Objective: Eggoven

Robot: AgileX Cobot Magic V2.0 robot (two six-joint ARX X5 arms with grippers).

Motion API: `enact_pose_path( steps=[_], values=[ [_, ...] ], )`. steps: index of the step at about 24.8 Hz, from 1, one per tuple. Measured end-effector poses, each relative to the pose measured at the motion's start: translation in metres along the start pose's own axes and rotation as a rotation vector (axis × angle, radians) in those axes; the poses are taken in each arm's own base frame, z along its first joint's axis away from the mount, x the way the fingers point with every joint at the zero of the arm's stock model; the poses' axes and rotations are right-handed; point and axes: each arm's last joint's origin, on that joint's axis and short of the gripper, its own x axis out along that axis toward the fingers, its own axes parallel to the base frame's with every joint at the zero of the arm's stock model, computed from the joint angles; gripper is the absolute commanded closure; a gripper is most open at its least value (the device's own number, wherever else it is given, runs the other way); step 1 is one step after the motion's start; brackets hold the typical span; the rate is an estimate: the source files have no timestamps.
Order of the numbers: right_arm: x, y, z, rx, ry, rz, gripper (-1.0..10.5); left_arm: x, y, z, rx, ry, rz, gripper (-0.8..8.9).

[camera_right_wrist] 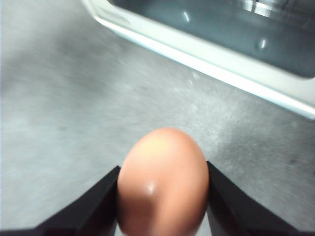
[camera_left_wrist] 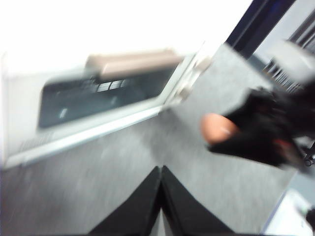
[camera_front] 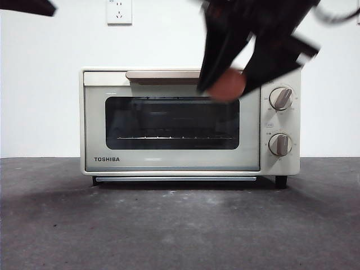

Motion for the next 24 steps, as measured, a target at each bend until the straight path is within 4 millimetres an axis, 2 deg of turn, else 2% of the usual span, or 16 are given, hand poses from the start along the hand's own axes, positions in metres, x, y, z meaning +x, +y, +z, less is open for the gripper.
enact_pose_path(
  steps=[4, 10, 19, 24],
  values=[
    [-0.048, -0.003, -0.006, -0.003, -0.052, 0.01, 9.4, 0.03, 0.0, 0.025, 0.034, -0.04, 0.02, 8.06],
    [-0.08, -0.007, -0.011, 0.001, -0.124, 0.009, 9.4, 0.068, 0.006, 0.053, 0.066, -0.057, 0.048, 8.06],
    [-0.105, -0.009, -0.016, 0.005, -0.204, 0.017, 9.4, 0.13, 0.019, 0.068, 0.107, 0.039, 0.06, 8.06],
    [-0.111, -0.01, -0.017, 0.006, -0.218, 0.021, 9.4, 0.15, 0.02, 0.069, 0.138, 0.066, 0.08, 8.06]
  ],
)
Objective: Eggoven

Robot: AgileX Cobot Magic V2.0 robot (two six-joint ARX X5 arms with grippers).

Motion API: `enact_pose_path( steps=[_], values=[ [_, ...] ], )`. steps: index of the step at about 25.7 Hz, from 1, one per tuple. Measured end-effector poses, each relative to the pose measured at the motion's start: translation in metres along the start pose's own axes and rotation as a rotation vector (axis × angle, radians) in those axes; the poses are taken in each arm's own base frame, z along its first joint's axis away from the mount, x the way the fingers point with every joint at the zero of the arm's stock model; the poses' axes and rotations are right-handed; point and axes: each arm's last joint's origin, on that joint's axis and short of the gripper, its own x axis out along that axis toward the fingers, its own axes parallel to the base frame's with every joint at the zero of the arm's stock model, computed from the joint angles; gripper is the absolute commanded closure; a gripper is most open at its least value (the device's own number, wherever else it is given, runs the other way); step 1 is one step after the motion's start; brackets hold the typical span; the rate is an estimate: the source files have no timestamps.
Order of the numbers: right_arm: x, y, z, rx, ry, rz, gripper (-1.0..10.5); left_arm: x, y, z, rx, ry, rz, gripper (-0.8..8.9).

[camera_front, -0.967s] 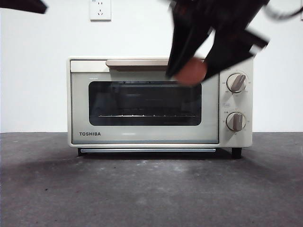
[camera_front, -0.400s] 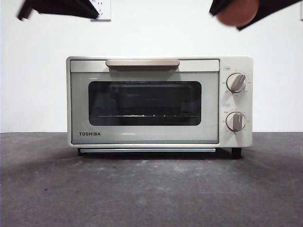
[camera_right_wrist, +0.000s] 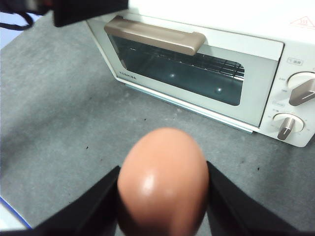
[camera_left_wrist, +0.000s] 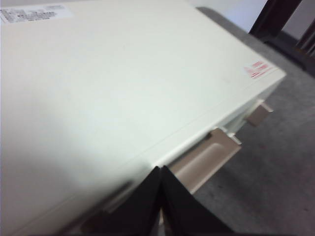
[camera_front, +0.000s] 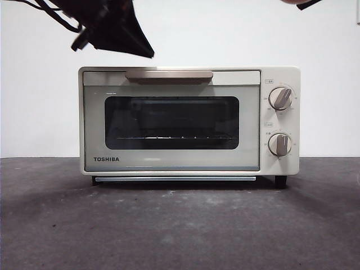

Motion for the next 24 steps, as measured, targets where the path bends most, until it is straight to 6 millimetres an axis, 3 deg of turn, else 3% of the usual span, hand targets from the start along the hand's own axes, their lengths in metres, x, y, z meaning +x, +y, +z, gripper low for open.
enact_pose_path(
  steps=[16, 24],
  values=[
    [-0.002, -0.001, -0.001, -0.023, 0.001, -0.012, 9.4, 0.026, -0.005, -0.007, 0.069, 0.057, 0.01, 8.06],
    [-0.002, -0.001, -0.001, -0.028, -0.005, -0.027, 9.4, 0.029, -0.031, -0.012, 0.107, 0.143, -0.034, 8.06]
  ],
)
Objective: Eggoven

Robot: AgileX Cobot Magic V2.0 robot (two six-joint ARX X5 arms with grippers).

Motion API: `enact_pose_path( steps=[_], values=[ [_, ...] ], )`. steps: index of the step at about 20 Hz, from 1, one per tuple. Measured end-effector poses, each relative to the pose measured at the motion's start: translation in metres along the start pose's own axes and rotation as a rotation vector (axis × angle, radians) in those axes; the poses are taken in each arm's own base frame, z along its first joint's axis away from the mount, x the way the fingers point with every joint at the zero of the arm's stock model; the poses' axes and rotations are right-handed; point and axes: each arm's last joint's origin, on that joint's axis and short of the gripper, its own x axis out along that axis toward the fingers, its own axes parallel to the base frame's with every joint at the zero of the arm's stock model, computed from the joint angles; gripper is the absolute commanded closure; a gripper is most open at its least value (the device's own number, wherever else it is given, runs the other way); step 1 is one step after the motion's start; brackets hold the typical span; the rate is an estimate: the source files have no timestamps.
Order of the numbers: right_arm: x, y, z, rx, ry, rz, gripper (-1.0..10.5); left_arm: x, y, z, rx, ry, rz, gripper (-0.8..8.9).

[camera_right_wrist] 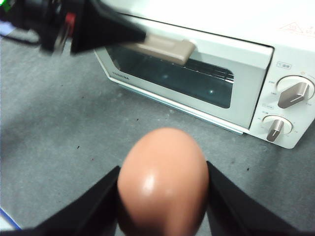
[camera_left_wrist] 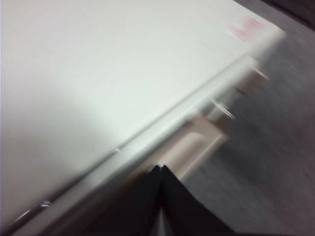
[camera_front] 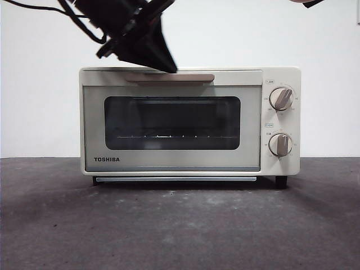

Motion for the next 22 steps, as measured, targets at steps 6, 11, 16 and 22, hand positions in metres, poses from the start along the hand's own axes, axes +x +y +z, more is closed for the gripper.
enact_pose_path(
  steps=[6, 11, 16, 22],
  values=[
    [0.0, 0.0, 0.0, -0.017, -0.001, -0.002, 9.4, 0.007, -0.034, -0.02, 0.015, 0.18, -0.121, 8.06],
    [0.0, -0.001, 0.0, -0.018, -0.01, -0.021, 9.4, 0.015, -0.048, -0.043, 0.009, 0.336, -0.153, 8.06],
    [0.001, 0.0, 0.005, -0.015, -0.055, -0.044, 9.4, 0.004, -0.051, -0.041, -0.03, 0.348, -0.118, 8.06],
    [0.03, 0.002, 0.013, -0.009, -0.05, -0.05, 9.4, -0.094, -0.065, -0.005, -0.037, 0.048, -0.122, 8.06]
  ],
)
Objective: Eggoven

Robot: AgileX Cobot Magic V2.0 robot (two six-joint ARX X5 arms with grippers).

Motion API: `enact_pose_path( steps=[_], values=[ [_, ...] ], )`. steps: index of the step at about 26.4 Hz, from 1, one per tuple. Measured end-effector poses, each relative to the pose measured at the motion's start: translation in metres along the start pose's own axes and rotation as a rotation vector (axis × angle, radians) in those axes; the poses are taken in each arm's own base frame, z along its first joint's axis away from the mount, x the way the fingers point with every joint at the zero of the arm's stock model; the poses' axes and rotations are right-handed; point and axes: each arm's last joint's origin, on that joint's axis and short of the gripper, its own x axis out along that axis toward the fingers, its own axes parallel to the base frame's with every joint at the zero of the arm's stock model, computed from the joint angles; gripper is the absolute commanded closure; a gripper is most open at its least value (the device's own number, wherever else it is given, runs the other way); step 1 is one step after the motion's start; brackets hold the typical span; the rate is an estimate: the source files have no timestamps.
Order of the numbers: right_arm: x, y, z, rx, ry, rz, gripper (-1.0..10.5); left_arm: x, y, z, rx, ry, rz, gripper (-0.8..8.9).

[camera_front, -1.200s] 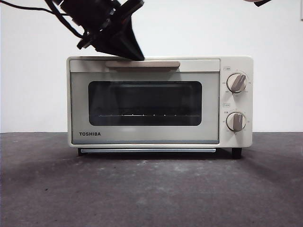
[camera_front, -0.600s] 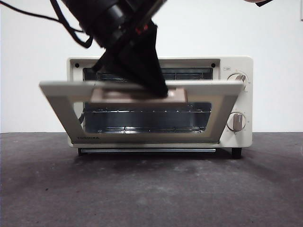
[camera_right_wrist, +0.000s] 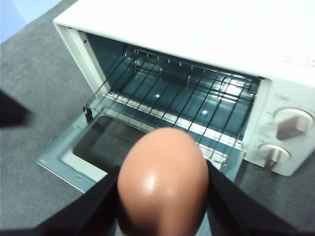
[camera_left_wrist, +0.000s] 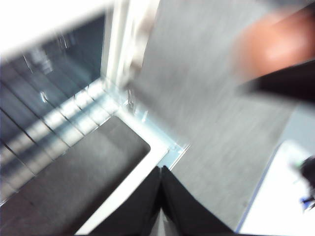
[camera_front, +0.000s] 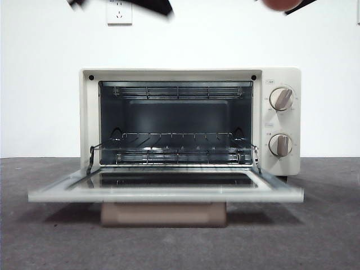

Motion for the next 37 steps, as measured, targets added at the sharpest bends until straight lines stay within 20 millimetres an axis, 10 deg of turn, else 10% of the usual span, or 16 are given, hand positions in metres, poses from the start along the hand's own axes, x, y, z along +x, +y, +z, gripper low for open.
enact_pose_path(
  steps=[11, 23, 37],
  values=[
    [0.103, -0.017, 0.0, 0.072, 0.09, 0.038, 9.4, -0.097, 0.013, -0.028, -0.078, -0.178, 0.28, 8.07],
    [0.162, -0.044, -0.018, 0.12, 0.154, -0.007, 9.4, -0.111, 0.024, -0.073, -0.15, -0.205, 0.265, 8.07],
    [0.183, -0.06, -0.024, 0.147, 0.142, -0.005, 9.4, -0.102, 0.043, -0.095, -0.268, -0.207, 0.156, 8.07]
  ],
)
